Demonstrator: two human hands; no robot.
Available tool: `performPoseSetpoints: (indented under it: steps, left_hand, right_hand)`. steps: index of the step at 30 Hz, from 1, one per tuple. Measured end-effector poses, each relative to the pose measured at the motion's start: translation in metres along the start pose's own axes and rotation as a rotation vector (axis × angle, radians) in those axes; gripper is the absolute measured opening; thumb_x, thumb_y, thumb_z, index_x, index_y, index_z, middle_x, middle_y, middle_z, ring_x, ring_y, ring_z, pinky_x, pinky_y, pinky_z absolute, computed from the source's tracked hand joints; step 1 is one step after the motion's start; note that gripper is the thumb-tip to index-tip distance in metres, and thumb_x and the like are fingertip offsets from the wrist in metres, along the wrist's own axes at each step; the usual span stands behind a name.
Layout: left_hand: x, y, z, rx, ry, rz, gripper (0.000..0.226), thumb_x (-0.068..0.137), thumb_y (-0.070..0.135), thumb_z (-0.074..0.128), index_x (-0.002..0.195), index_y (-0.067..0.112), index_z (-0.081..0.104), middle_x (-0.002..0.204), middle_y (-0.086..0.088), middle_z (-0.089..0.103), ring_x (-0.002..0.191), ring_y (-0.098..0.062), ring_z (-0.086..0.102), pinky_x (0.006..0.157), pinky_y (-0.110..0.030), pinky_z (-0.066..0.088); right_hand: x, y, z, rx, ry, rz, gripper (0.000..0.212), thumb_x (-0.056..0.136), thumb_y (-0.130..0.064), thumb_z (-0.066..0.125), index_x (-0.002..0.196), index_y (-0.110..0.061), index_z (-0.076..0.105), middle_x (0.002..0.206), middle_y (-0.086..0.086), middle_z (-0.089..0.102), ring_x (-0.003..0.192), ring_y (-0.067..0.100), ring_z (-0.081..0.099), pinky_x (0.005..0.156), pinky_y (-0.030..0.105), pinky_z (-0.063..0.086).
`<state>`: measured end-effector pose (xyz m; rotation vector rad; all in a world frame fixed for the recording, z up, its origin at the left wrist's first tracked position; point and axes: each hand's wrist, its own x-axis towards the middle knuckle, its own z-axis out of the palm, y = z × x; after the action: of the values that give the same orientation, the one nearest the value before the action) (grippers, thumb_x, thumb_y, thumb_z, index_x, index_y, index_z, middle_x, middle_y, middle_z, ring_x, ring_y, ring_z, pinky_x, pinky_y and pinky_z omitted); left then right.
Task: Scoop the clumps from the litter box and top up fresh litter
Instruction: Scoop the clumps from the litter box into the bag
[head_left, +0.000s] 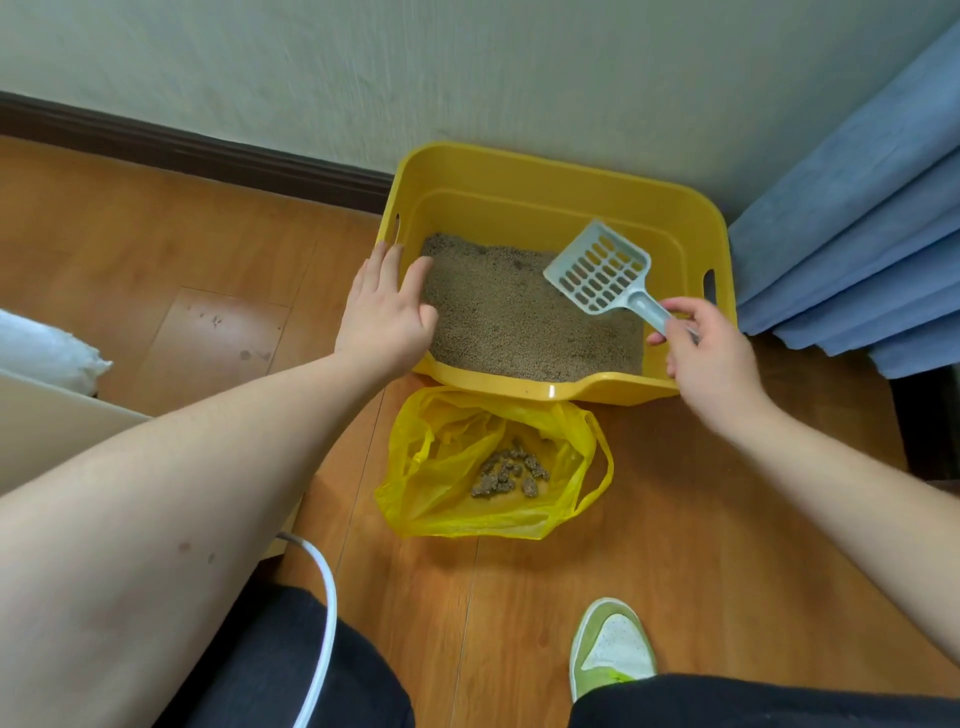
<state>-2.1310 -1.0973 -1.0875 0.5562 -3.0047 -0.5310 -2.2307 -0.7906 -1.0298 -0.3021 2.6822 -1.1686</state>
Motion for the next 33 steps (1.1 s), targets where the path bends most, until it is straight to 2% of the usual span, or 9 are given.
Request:
performPoseSetpoints:
  steps: [5, 10, 16, 20, 24, 27, 29, 31, 33]
  left_hand:
    - [-0.001, -0.003, 0.0, -0.017, -0.013, 0.011, 0.057, 0.097, 0.026, 0.034, 0.152, 0.018, 0.023, 0.162, -0.015, 0.014, 0.151, -0.028, 0.002, 0.123, -0.044, 0.003]
    - [0.001, -0.005, 0.002, 0.027, -0.032, 0.01, 0.059, 0.095, 0.031, 0.028, 0.153, 0.018, 0.023, 0.162, -0.014, 0.013, 0.151, -0.027, 0.0, 0.123, -0.043, 0.003]
    - [0.003, -0.005, 0.003, 0.061, -0.031, 0.014, 0.063, 0.091, 0.034, 0.024, 0.152, 0.017, 0.025, 0.162, -0.014, 0.015, 0.151, -0.027, 0.0, 0.123, -0.043, 0.003]
    - [0.003, -0.004, 0.003, 0.089, -0.044, 0.018, 0.063, 0.092, 0.035, 0.023, 0.152, 0.018, 0.025, 0.162, -0.015, 0.014, 0.151, -0.028, -0.001, 0.123, -0.043, 0.002]
    - [0.003, -0.006, 0.005, 0.112, -0.053, 0.029, 0.063, 0.091, 0.037, 0.023, 0.152, 0.019, 0.026, 0.162, -0.015, 0.014, 0.151, -0.028, -0.001, 0.123, -0.045, 0.003]
    - [0.004, -0.007, 0.004, 0.106, -0.051, 0.036, 0.059, 0.094, 0.035, 0.028, 0.15, 0.019, 0.028, 0.162, -0.015, 0.015, 0.151, -0.028, -0.001, 0.122, -0.045, 0.003]
    - [0.004, -0.007, 0.004, 0.11, -0.05, 0.034, 0.06, 0.092, 0.036, 0.027, 0.15, 0.02, 0.029, 0.161, -0.015, 0.015, 0.151, -0.028, 0.0, 0.122, -0.046, 0.005]
    - [0.003, -0.007, 0.002, 0.119, -0.06, 0.038, 0.062, 0.09, 0.038, 0.023, 0.149, 0.02, 0.03, 0.161, -0.015, 0.016, 0.15, -0.029, 0.0, 0.122, -0.047, 0.006]
    - [0.004, -0.007, 0.002, 0.125, -0.067, 0.049, 0.062, 0.09, 0.038, 0.023, 0.149, 0.019, 0.031, 0.161, -0.015, 0.017, 0.15, -0.03, 0.001, 0.122, -0.047, 0.006]
  right_hand:
    - [0.049, -0.008, 0.011, -0.141, -0.189, 0.106, 0.03, 0.101, -0.016, 0.041, 0.123, -0.01, 0.06, 0.086, 0.001, 0.069, 0.049, 0.014, 0.049, 0.045, 0.023, 0.04]
    - [0.075, -0.017, 0.051, -0.335, -0.37, 0.103, 0.028, 0.098, -0.012, 0.045, 0.114, -0.013, 0.068, 0.078, 0.0, 0.07, 0.046, 0.012, 0.046, 0.041, 0.022, 0.035]
    - [0.078, -0.013, 0.087, -0.403, -0.386, 0.121, 0.03, 0.098, -0.012, 0.043, 0.116, -0.013, 0.067, 0.074, -0.003, 0.067, 0.047, 0.01, 0.047, 0.041, 0.022, 0.032]
    - [0.084, -0.016, 0.104, -0.374, -0.388, 0.171, 0.029, 0.099, -0.013, 0.043, 0.119, -0.013, 0.065, 0.082, 0.003, 0.069, 0.052, 0.01, 0.049, 0.044, 0.023, 0.033]
    - [0.09, -0.012, 0.117, -0.295, -0.362, 0.265, 0.027, 0.098, -0.011, 0.05, 0.12, -0.013, 0.065, 0.102, 0.011, 0.068, 0.079, 0.021, 0.064, 0.053, 0.025, 0.043]
    - [0.087, -0.005, 0.115, -0.411, -0.428, 0.269, 0.03, 0.101, -0.02, 0.043, 0.126, -0.012, 0.059, 0.099, 0.009, 0.062, 0.062, 0.016, 0.049, 0.047, 0.026, 0.034]
    - [0.084, -0.003, 0.111, -0.456, -0.454, 0.243, 0.036, 0.101, -0.027, 0.044, 0.133, -0.011, 0.05, 0.107, 0.01, 0.061, 0.06, 0.015, 0.046, 0.047, 0.028, 0.033]
    - [0.082, -0.003, 0.104, -0.447, -0.437, 0.167, 0.042, 0.1, -0.033, 0.045, 0.137, -0.012, 0.045, 0.119, 0.01, 0.06, 0.066, 0.018, 0.053, 0.054, 0.029, 0.041]
    - [0.08, -0.006, 0.095, -0.443, -0.397, 0.085, 0.043, 0.099, -0.036, 0.045, 0.136, -0.014, 0.046, 0.127, 0.009, 0.057, 0.085, 0.024, 0.06, 0.07, 0.034, 0.05]
